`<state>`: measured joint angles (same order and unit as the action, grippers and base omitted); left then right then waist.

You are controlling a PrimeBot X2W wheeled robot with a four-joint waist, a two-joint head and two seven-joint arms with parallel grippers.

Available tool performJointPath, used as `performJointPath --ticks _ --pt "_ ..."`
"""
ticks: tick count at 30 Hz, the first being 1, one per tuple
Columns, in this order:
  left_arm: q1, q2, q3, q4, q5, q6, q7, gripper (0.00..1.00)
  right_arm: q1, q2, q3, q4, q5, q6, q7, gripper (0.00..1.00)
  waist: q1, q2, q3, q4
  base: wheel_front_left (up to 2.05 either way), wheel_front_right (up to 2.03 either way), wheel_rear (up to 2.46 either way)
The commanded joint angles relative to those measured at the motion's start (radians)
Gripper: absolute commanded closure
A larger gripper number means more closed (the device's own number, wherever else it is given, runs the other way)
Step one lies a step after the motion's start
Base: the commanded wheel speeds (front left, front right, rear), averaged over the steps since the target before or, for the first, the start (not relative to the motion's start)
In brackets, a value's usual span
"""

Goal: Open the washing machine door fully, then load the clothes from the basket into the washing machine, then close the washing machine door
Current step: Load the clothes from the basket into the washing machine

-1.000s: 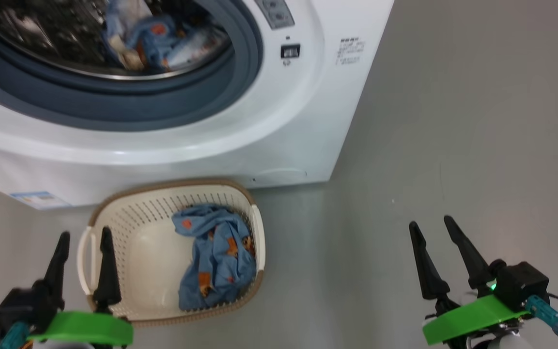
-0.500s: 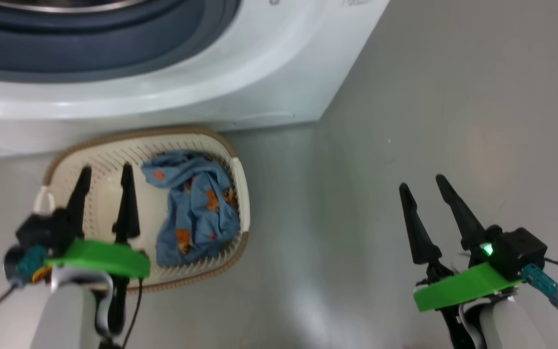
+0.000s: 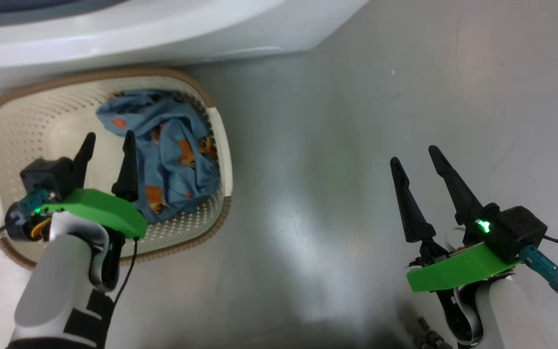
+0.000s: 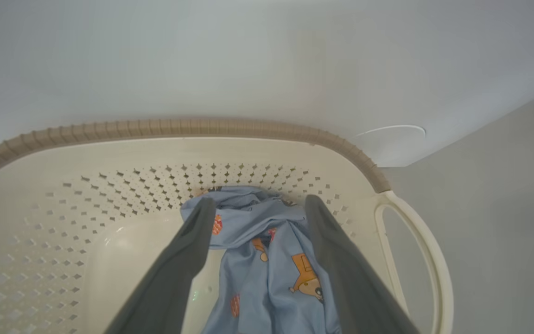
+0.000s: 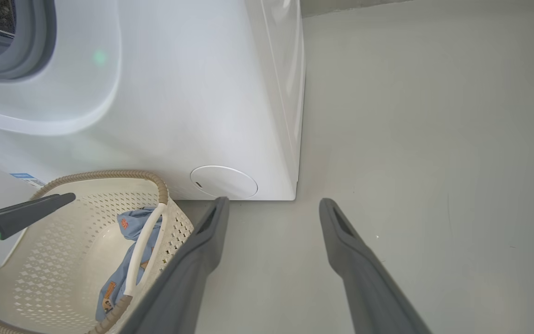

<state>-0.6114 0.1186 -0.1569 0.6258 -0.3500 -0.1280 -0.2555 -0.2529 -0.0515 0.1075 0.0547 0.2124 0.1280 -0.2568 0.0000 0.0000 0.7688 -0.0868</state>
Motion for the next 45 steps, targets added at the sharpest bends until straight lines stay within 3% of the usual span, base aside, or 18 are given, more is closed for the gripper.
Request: performJointPath --ticks 1,18,36,45 --pt "-0.014 0.039 -0.006 0.029 -0.038 -0.003 -0.006 0.00 0.005 0.001 0.029 -0.025 0.005 0.003 -0.005 0.00 0.0000 0.0000 0.072 -0.034 0.00 0.00 0.00" --pt "-0.195 0.131 -0.305 0.365 -0.245 -0.003 0.017 0.00 -0.006 0.001 0.059 -0.033 0.042 0.003 -0.005 0.00 0.0000 0.0000 0.156 -0.074 0.00 0.00 0.00" --pt "-0.332 0.186 -0.404 0.520 -0.330 -0.003 0.082 0.00 0.003 0.001 0.083 -0.047 0.096 0.003 -0.005 0.00 0.0000 0.0000 0.236 -0.133 0.00 0.00 0.00" --pt "-0.391 0.182 -0.437 0.534 -0.349 -0.003 0.066 0.00 0.004 0.001 0.086 -0.052 0.110 0.003 -0.005 0.00 0.0000 0.0000 0.254 -0.146 0.00 0.00 0.00"
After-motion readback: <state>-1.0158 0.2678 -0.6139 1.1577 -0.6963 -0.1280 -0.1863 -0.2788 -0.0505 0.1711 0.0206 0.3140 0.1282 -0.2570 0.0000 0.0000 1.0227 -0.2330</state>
